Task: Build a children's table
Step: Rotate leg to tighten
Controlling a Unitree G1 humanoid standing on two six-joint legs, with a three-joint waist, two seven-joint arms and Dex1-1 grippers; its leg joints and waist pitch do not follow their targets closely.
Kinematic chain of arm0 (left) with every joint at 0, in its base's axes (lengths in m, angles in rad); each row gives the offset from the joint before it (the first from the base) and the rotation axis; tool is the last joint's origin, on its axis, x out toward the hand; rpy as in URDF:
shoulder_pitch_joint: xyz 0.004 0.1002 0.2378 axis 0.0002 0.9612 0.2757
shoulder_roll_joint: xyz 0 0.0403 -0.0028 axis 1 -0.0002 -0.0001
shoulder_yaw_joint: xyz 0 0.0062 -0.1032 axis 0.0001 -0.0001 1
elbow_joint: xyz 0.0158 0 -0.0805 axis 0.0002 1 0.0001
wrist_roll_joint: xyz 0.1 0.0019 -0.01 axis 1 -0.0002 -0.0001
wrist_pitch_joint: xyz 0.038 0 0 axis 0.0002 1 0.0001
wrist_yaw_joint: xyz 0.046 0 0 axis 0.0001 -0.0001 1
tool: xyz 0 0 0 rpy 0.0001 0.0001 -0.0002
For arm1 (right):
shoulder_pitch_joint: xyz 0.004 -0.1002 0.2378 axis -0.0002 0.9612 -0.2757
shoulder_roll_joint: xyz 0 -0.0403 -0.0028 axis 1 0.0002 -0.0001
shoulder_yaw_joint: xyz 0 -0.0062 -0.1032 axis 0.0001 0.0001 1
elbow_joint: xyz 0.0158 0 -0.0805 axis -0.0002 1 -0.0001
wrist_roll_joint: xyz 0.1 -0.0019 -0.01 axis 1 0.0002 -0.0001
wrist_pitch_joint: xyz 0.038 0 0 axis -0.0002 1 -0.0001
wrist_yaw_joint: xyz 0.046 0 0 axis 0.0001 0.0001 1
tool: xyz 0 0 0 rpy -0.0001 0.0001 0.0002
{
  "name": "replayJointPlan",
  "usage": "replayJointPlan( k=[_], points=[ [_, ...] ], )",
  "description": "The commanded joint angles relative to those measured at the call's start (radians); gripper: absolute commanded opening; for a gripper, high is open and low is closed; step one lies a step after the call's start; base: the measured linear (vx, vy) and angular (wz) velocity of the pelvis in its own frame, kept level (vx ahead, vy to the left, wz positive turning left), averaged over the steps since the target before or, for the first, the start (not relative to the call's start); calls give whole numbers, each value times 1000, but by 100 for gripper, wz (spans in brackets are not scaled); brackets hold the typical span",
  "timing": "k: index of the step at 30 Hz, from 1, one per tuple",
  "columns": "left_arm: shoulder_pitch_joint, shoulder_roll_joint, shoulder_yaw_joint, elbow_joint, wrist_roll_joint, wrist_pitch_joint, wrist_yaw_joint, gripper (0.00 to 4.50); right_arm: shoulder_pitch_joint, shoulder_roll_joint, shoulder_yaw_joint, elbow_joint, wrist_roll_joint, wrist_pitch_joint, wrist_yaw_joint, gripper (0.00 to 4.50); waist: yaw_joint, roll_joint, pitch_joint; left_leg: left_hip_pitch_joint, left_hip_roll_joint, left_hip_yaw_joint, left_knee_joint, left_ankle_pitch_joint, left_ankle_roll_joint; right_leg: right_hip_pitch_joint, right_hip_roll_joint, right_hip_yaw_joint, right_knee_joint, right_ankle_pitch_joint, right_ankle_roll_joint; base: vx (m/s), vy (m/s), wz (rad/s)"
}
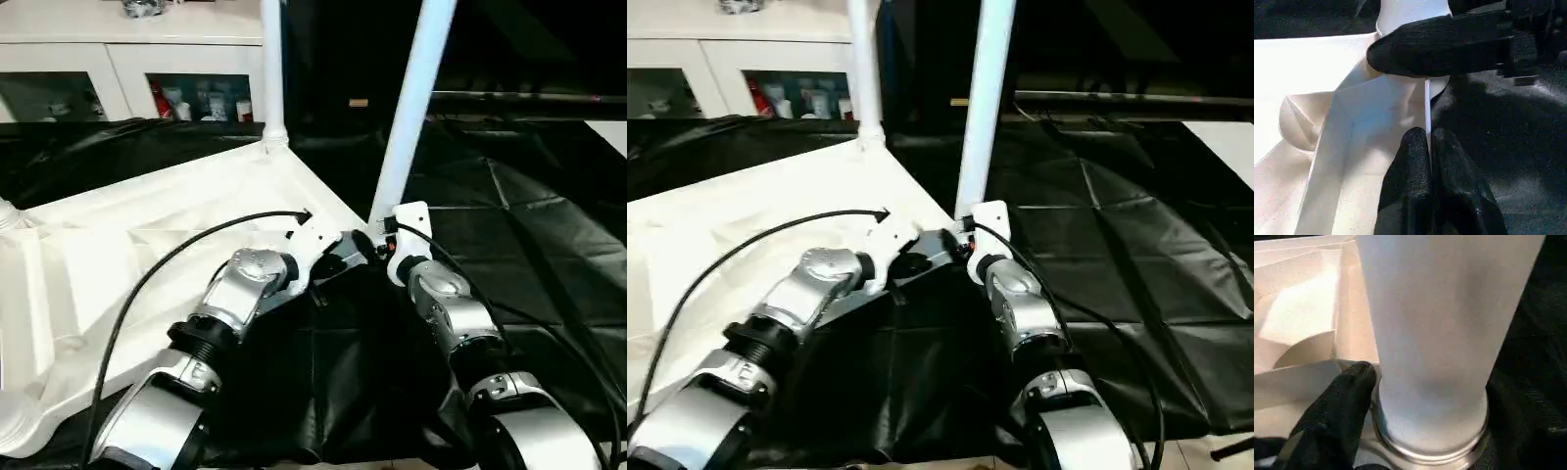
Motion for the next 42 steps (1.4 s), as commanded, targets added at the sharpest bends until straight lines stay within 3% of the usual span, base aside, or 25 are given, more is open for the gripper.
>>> replayJointPlan(
  k=[1,6,9,13,16,19,22,25,26,36,42],
  points=[
    [21,29,11,-21,-14,-58,-41,0,-7,-35,14,7,12,29,104,392,6,-10,-59,21,55,-37,-78,-325,11,31,-64,36,-89,-351,-184,0,0,0],
    [27,68,1,-24,-29,-124,-140,0,63,-153,92,-161,20,72,368,392,12,-5,-61,19,57,-34,-75,-281,30,36,-60,36,-80,-270,-202,0,0,0],
    [39,90,-9,-45,-50,-147,-221,0,116,-227,127,-253,33,78,502,392,21,-8,-64,19,60,-32,-70,-241,54,39,-60,37,-72,-196,-219,0,0,0],
    [69,135,-35,-119,-97,-147,-386,0,185,-329,168,-378,60,113,681,392,32,-9,-68,18,64,-28,-64,-182,87,42,-57,34,-56,-90,-267,0,0,0],
    [98,162,-48,-191,-142,-106,-500,0,213,-373,195,-437,67,149,765,392,39,-5,-68,19,66,-26,-62,-161,99,41,-57,33,-50,-62,-284,0,0,0],
    [106,167,-49,-206,-147,-100,-521,0,216,-379,203,-455,65,162,775,392,48,-4,-62,26,67,-23,-64,-217,75,33,-60,36,-62,-159,-281,0,0,0],
    [112,170,-51,-206,-142,-109,-526,0,217,-378,216,-473,58,172,783,392,46,-5,-57,27,67,-29,-74,-286,24,32,-61,38,-72,-276,-241,0,0,0],
    [120,173,-51,-215,-143,-102,-528,0,221,-378,225,-491,62,189,793,392,44,-6,-57,28,67,-32,-76,-299,12,30,-62,38,-74,-298,-225,0,0,0],
    [125,174,-50,-223,-143,-95,-531,0,222,-377,226,-495,62,197,800,392,42,-11,-58,25,66,-32,-76,-295,13,32,-62,39,-74,-298,-218,0,0,0],
    [139,183,-44,-238,-133,-82,-535,0,219,-357,210,-496,86,202,812,338,44,-13,-64,20,62,-28,-66,-197,54,37,-61,37,-60,-179,-244,0,0,0],
    [137,183,-43,-235,-129,-81,-532,0,225,-361,217,-502,75,190,818,330,44,-13,-63,21,63,-28,-66,-208,51,37,-61,37,-62,-207,-242,0,0,0]
  ],
)
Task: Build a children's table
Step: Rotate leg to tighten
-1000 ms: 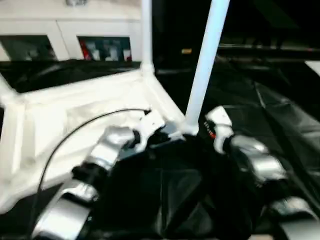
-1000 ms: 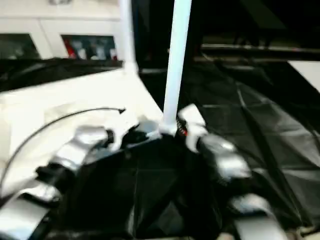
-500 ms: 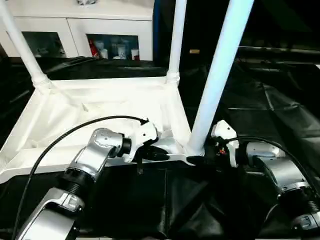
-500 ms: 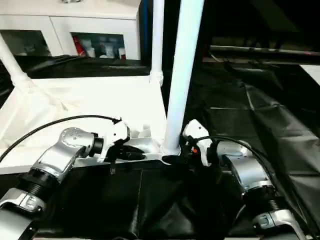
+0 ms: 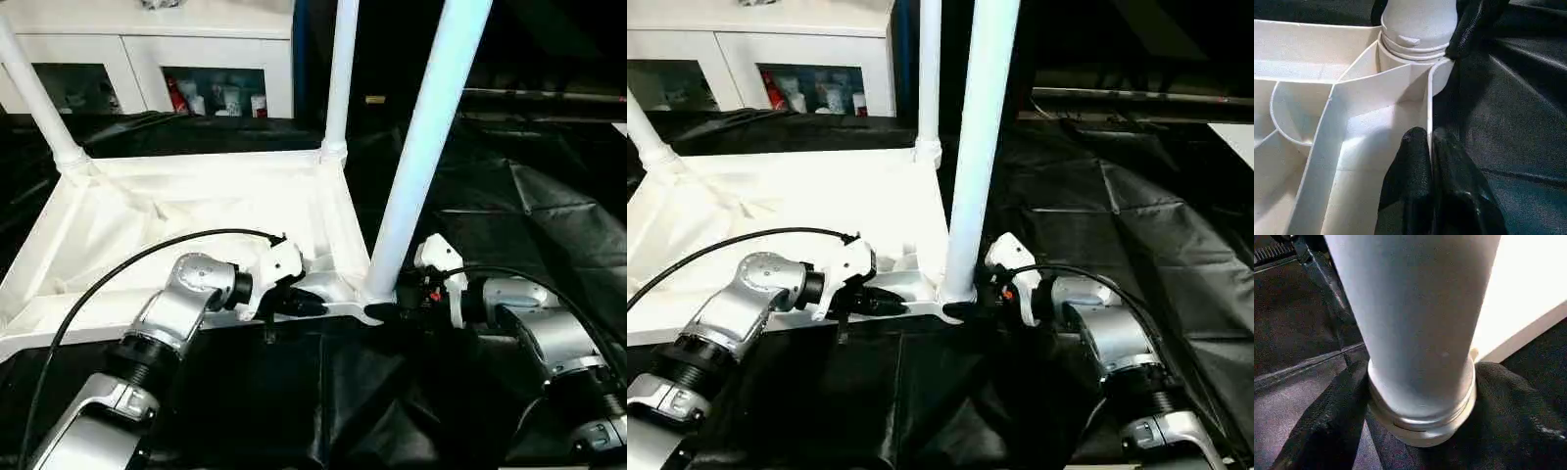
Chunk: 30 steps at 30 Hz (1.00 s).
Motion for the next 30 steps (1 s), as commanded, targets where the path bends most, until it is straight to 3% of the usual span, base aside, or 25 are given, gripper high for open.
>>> replayJointPlan(
  k=[1,6,7,10,11,16,28,30],
  points=[
    [-1,-26,-8,-20,-41,-7,-19,0,8,11,24,-41,2,-24,32,330,1,-17,-66,26,62,-29,-67,-207,48,39,-61,36,-63,-211,-238,0,0,0],
    [1,-26,-8,-16,-35,-11,-15,0,7,17,22,-37,-2,-30,23,330,1,-15,-67,25,61,-29,-66,-194,53,40,-60,36,-61,-185,-244,0,0,0],
    [2,-26,-8,-15,-33,-13,-15,0,6,21,17,-38,6,-18,23,354,1,-14,-67,25,61,-28,-65,-195,54,40,-60,36,-61,-185,-245,0,0,0],
    [0,-27,-7,-12,-31,-14,-14,0,2,25,12,-40,14,-11,25,354,1,-15,-67,26,61,-28,-64,-196,54,40,-60,36,-61,-188,-246,0,0,0],
    [0,-27,-7,-12,-31,-14,-14,0,2,25,12,-40,14,-11,25,375,1,-15,-67,27,61,-28,-64,-195,54,39,-60,36,-61,-186,-246,0,0,0],
    [-11,-30,-8,0,-28,-19,-11,0,-2,28,20,-31,-7,-40,4,375,1,-13,-68,25,61,-29,-64,-195,51,41,-59,35,-59,-183,-246,0,0,0],
    [-17,-31,-9,14,-20,-26,-9,0,0,47,-1,-40,21,-54,15,375,0,-11,-68,28,62,-29,-65,-210,46,39,-58,36,-60,-186,-247,0,0,0],
    [-17,-31,-10,15,-20,-26,-9,0,0,48,-2,-40,23,-53,16,342,2,-10,-68,27,61,-30,-65,-209,44,40,-58,36,-59,-184,-247,0,0,0]
  ],
)
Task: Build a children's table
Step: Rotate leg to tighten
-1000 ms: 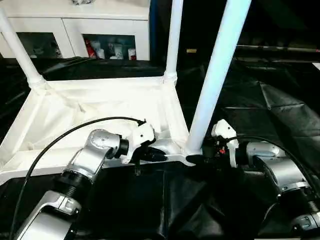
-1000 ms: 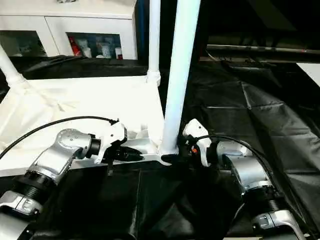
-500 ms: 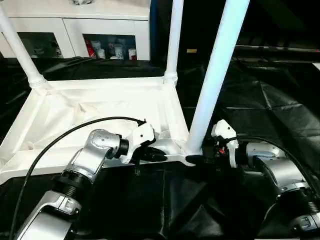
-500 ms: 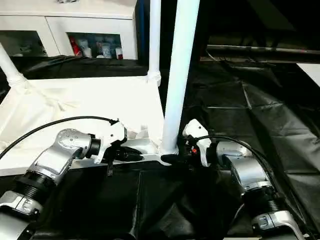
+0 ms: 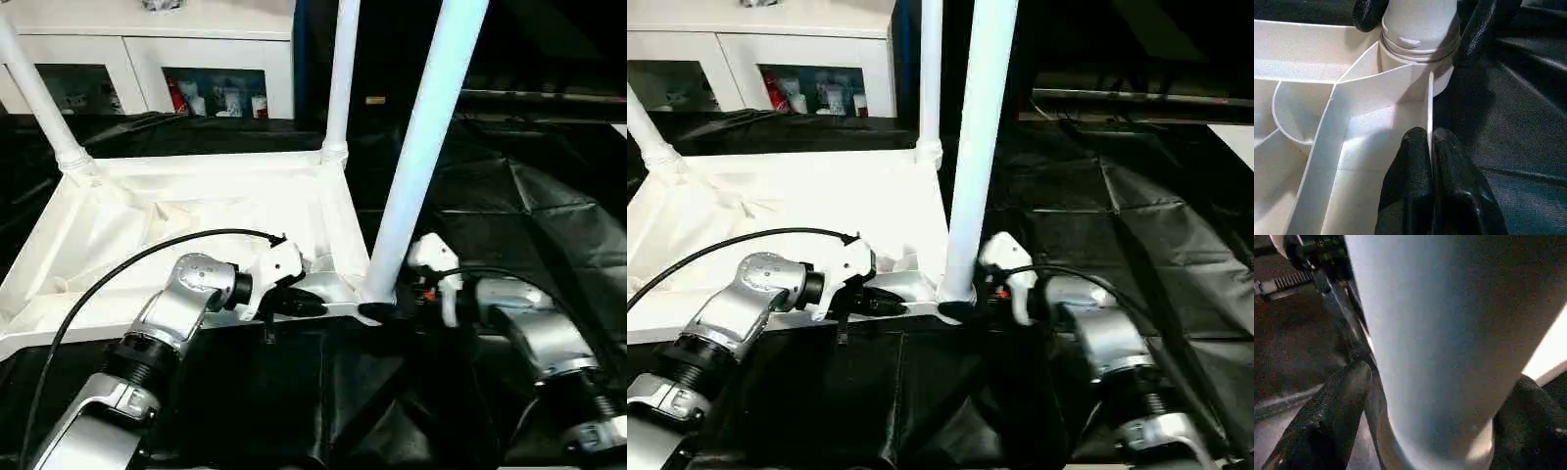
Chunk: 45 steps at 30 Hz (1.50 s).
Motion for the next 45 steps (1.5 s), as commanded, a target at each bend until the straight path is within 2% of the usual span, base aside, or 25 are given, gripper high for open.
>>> replayJointPlan(
  k=[1,3,4,8,15,16,18,20,23,26,27,28,29,31,33,34,35,36,38,39,40,41,42,44,45],
  points=[
    [-13,-24,-6,6,-23,-16,-8,0,-3,6,2,-25,13,-10,19,342,-2,-10,-68,28,61,-29,-67,-209,44,39,-58,36,-63,-182,-248,0,0,0],
    [-15,-24,-7,10,-22,-17,-9,0,-2,7,2,-23,14,-9,21,337,-3,-10,-68,27,60,-29,-67,-211,43,39,-58,36,-63,-184,-247,0,0,0],
    [-15,-24,-8,11,-21,-19,-9,0,-1,7,4,-22,11,-10,22,310,-3,-11,-67,27,60,-29,-67,-216,42,39,-58,36,-64,-188,-247,0,0,0],
    [-16,-23,-8,16,-20,-22,-11,0,6,3,11,-15,-1,-21,23,284,-3,-11,-66,27,60,-30,-68,-227,36,39,-59,36,-66,-214,-239,0,0,0],
    [-9,-20,-10,12,-15,-25,-9,0,25,-19,42,20,-59,-66,9,284,-4,-12,-65,29,60,-31,-70,-242,29,38,-59,37,-69,-235,-230,0,0,0],
    [-8,-21,-10,12,-15,-26,-9,0,24,-17,41,24,-59,-65,6,266,-4,-10,-65,30,61,-31,-71,-247,29,37,-59,37,-69,-238,-232,0,0,0],
    [-9,-21,-9,14,-15,-28,-8,0,20,-9,35,37,-59,-63,-9,266,-5,-11,-65,30,60,-31,-70,-250,29,38,-59,37,-70,-241,-232,0,0,0],
    [-11,-23,-8,17,-14,-29,-5,0,17,-3,30,49,-59,-63,-21,246,-5,-11,-64,31,60,-32,-72,-261,26,37,-59,37,-72,-259,-228,0,0,0],
    [-19,-33,3,31,-14,-21,27,0,9,35,-4,103,-58,-63,-100,235,-9,-10,-62,31,60,-33,-74,-285,19,34,-60,37,-76,-291,-223,0,0,0],
    [-34,-58,23,61,-7,6,101,0,-7,95,-62,186,-51,-64,-242,217,-22,-12,-59,36,57,-39,-79,-346,-17,30,-61,34,-86,-390,-197,0,0,0],
    [-34,-58,23,61,-7,6,101,0,-7,95,-62,186,-51,-64,-242,217,-25,-12,-59,36,58,-40,-79,-354,-21,28,-62,35,-87,-397,-196,0,0,0],
    [-56,-99,38,104,12,21,205,0,-19,162,-100,247,-48,-55,-380,211,-30,-10,-57,38,58,-40,-80,-373,-28,24,-62,36,-90,-412,-191,0,0,0],
    [-70,-121,44,128,27,29,265,0,-27,193,-111,271,-53,-51,-446,211,-35,-7,-55,38,56,-40,-80,-390,-32,20,-61,36,-92,-429,-190,0,0,0],
    [-95,-162,51,168,50,61,370,0,-49,248,-120,313,-73,-46,-568,203,-46,-10,-53,43,52,-50,-80,-445,-56,20,-65,27,-105,-555,-146,0,0,0],
    [-122,-203,63,203,63,97,469,0,-79,291,-128,359,-102,-45,-696,202,-54,-4,-52,42,52,-56,-85,-467,-66,19,-64,23,-109,-563,-132,0,0,0],
    [-139,-230,69,221,65,117,516,0,-102,315,-135,392,-115,-41,-774,202,-59,-1,-51,50,50,-56,-83,-501,-75,10,-61,20,-116,-581,-126,-50,20,-4],
    [-164,-272,75,245,68,134,574,0,-139,348,-136,443,-138,-40,-868,202,-65,0,-51,57,46,-58,-79,-535,-74,8,-60,14,-125,-601,-118,-50,20,-4],
    [-168,-278,76,249,68,134,581,0,-145,352,-134,449,-143,-40,-877,202,-66,3,-50,61,47,-59,-79,-551,-74,5,-60,11,-130,-607,-115,-57,24,-2],
    [-183,-299,78,264,71,133,604,0,-169,368,-131,477,-154,-48,-905,202,-74,9,-49,61,49,-67,-87,-605,-65,16,-56,-8,-138,-580,-98,0,0,0],
    [-195,-310,75,281,86,115,628,0,-191,383,-140,502,-154,-63,-927,202,-75,13,-47,64,49,-68,-89,-622,-66,15,-55,-12,-140,-572,-96,0,0,0],
    [-198,-309,70,288,94,107,631,0,-198,385,-142,511,-155,-70,-933,202,-82,10,-43,67,48,-69,-92,-657,-66,16,-52,-22,-147,-574,-89,0,0,0],
    [-202,-307,63,299,106,93,640,0,-207,388,-145,523,-156,-80,-940,202,-81,12,-43,74,47,-71,-92,-681,-67,15,-54,-27,-153,-592,-76,0,0,0],
    [-207,-305,59,310,117,83,649,0,-216,391,-151,539,-158,-95,-946,202,-81,6,-44,75,46,-71,-91,-684,-66,14,-56,-29,-155,-601,-72,0,0,0],
    [-208,-284,52,309,125,76,642,0,-228,395,-159,552,-144,-134,-898,202,-79,14,-44,76,48,-74,-96,-698,-67,20,-59,-33,-157,-598,-65,0,0,0],
    [-208,-284,52,309,125,76,642,0,-228,395,-159,552,-144,-134,-898,236,-79,15,-45,75,50,-75,-98,-703,-68,22,-61,-34,-155,-589,-65,0,0,0]
  ],
)
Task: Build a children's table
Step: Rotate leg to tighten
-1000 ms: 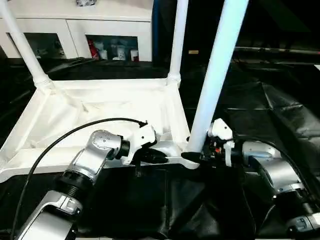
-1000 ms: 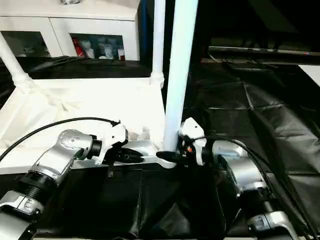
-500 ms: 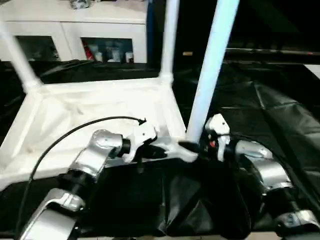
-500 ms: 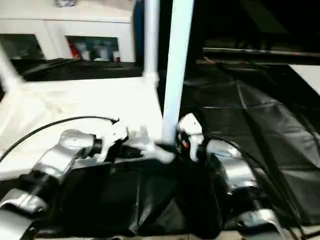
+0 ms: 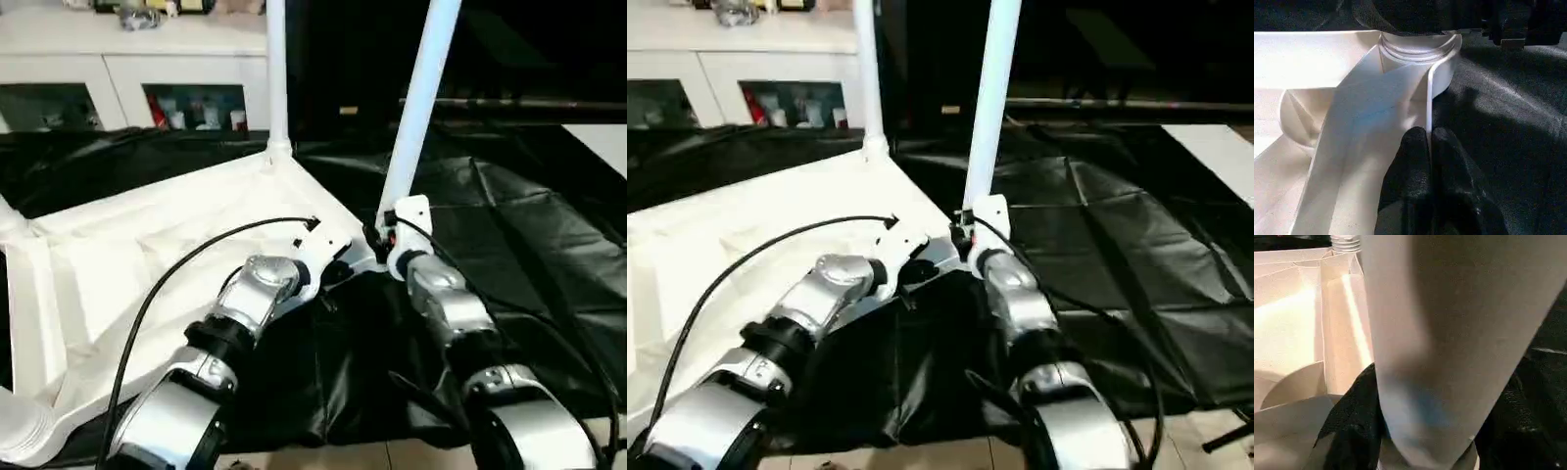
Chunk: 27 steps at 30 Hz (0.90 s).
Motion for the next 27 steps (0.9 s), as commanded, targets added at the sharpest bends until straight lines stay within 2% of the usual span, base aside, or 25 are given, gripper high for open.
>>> replayJointPlan(
  k=[1,2,3,4,5,6,7,8,9,10,12,13,14,15,16,17,18,19,20,21,23,24,25,27],
  points=[
    [-41,9,-2,3,17,-23,44,0,26,29,26,48,-10,6,63,256,-16,8,-44,54,53,-54,-97,-711,-68,0,-53,-1,-91,-565,-71,0,0,0],
    [-40,18,-8,5,21,-28,36,0,23,27,22,49,-3,-9,77,270,-15,8,-43,55,54,-52,-99,-723,-69,-1,-53,-5,-93,-559,-72,0,0,0],
    [-39,26,-9,8,22,-35,32,0,21,22,19,45,3,-20,90,278,-21,11,-40,52,56,-55,-105,-753,-74,7,-56,-18,-91,-557,-68,0,0,0],
    [-39,26,-9,8,22,-35,32,0,21,22,19,45,3,-20,90,290,-24,11,-41,44,57,-58,-109,-753,-76,14,-57,-19,-86,-553,-67,0,0,0],
    [-35,45,-8,13,20,-49,4,0,16,0,17,26,9,-35,127,303,-26,18,-43,35,61,-61,-116,-751,-82,25,-63,-14,-73,-533,-77,0,0,0],
    [-33,53,-8,15,19,-59,-11,0,18,-11,18,12,15,-38,154,303,-30,17,-44,37,60,-59,-116,-752,-84,22,-63,-13,-77,-529,-81,0,0,0],
    [-31,61,-9,16,19,-72,-31,0,20,-23,21,-5,18,-40,180,317,-35,13,-41,44,56,-58,-106,-747,-79,13,-67,-15,-86,-547,-89,0,0,0],
    [-29,70,-6,17,17,-75,-45,0,26,-43,31,-28,17,-42,220,317,-34,13,-39,48,53,-56,-101,-737,-73,9,-70,-17,-93,-564,-88,0,0,0],
    [-28,82,-6,18,15,-83,-64,0,40,-70,48,-65,16,-35,279,323,-35,15,-37,52,50,-53,-92,-714,-62,6,-74,-19,-102,-592,-85,0,0,0],
    [-25,95,-9,17,11,-98,-94,0,58,-99,66,-106,17,-28,340,346,-33,13,-36,50,49,-53,-89,-684,-48,10,-74,-22,-107,-607,-74,0,0,0],
    [-21,116,-11,13,3,-111,-142,0,99,-156,96,-186,25,-11,455,346,-32,5,-38,40,50,-54,-88,-638,-34,16,-80,-17,-104,-609,-73,0,0,0],
    [-16,136,-13,3,-8,-106,-189,0,150,-218,121,-269,37,0,568,346,-21,-3,-39,36,54,-52,-91,-597,-20,16,-81,-7,-100,-587,-81,0,0,0],
    [-12,149,-16,-6,-15,-106,-220,0,177,-252,131,-310,47,9,621,346,-21,-3,-39,36,54,-52,-91,-597,-20,16,-81,-7,-100,-587,-81,0,0,0],
    [-10,157,-19,-12,-19,-108,-241,0,193,-272,137,-333,53,13,655,346,-10,-5,-41,32,59,-49,-91,-555,-7,16,-84,5,-89,-545,-110,0,0,0],
    [-4,170,-25,-25,-27,-127,-282,0,212,-299,144,-359,57,12,696,346,-9,-6,-42,28,60,-49,-93,-540,-2,19,-84,7,-87,-523,-123,0,0,0],
    [-4,170,-25,-25,-27,-127,-282,0,212,-299,144,-359,57,12,696,346,-7,-3,-45,17,64,-49,-96,-506,-1,24,-83,12,-73,-460,-151,0,0,0],
    [0,177,-27,-34,-32,-127,-305,0,219,-311,146,-367,59,12,714,346,-9,-6,-47,12,63,-48,-97,-486,1,27,-82,13,-69,-427,-166,0,0,0],
    [14,199,-38,-67,-47,-143,-378,0,230,-336,148,-382,61,14,750,346,-3,-6,-47,12,61,-41,-93,-450,11,23,-81,16,-64,-381,-194,0,0,0],
    [14,199,-38,-67,-47,-143,-378,0,230,-336,148,-382,61,14,750,346,0,-8,-48,13,62,-39,-91,-436,15,24,-83,18,-63,-376,-199,0,0,0],
    [43,238,-57,-141,-78,-123,-496,0,234,-361,151,-395,61,18,782,346,3,-5,-47,14,62,-38,-90,-426,17,23,-85,20,-61,-375,-206,0,0,0],
    [59,262,-71,-181,-92,-107,-561,0,236,-372,155,-414,62,33,797,346,11,-4,-49,13,64,-31,-88,-385,23,21,-80,27,-53,-349,-221,0,0,0],
    [64,271,-77,-193,-94,-96,-578,0,237,-377,159,-427,67,43,808,346,20,-1,-54,20,65,-25,-85,-354,24,18,-75,31,-44,-297,-238,54,-23,5],
    [69,278,-83,-203,-97,-93,-597,0,238,-380,163,-441,70,53,819,346,24,-7,-54,19,63,-17,-81,-328,35,15,-69,35,-37,-256,-247,52,-31,10],
    [78,287,-89,-217,-102,-89,-622,0,241,-382,171,-463,75,67,843,346,35,-10,-56,22,62,-10,-75,-302,46,11,-68,43,-31,-256,-251,52,-31,10]
  ],
)
